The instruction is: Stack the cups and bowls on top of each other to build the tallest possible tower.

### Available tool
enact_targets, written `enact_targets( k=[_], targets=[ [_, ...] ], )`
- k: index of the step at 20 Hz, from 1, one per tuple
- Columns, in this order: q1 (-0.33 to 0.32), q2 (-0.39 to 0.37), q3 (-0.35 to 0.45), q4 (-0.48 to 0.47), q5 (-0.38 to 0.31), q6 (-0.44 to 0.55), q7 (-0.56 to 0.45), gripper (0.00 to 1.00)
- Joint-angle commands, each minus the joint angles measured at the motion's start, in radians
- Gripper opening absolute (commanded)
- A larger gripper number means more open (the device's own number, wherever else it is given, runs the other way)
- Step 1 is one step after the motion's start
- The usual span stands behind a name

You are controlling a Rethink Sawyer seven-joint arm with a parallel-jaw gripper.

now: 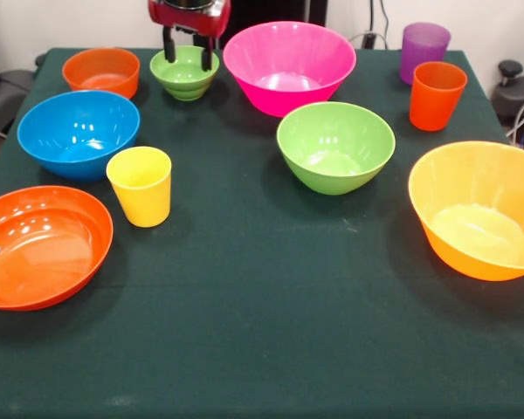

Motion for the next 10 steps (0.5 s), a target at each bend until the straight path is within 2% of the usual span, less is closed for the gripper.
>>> enact_targets(
  k=[1, 10],
  targets=[
    [-0.007, -0.011, 0.097, -0.077, -0.047, 0.132, -0.045, 1.00],
    [-0.001, -0.130, 0.091, -0.011, -0.027, 0.216, -0.023, 1.00]
  ],
)
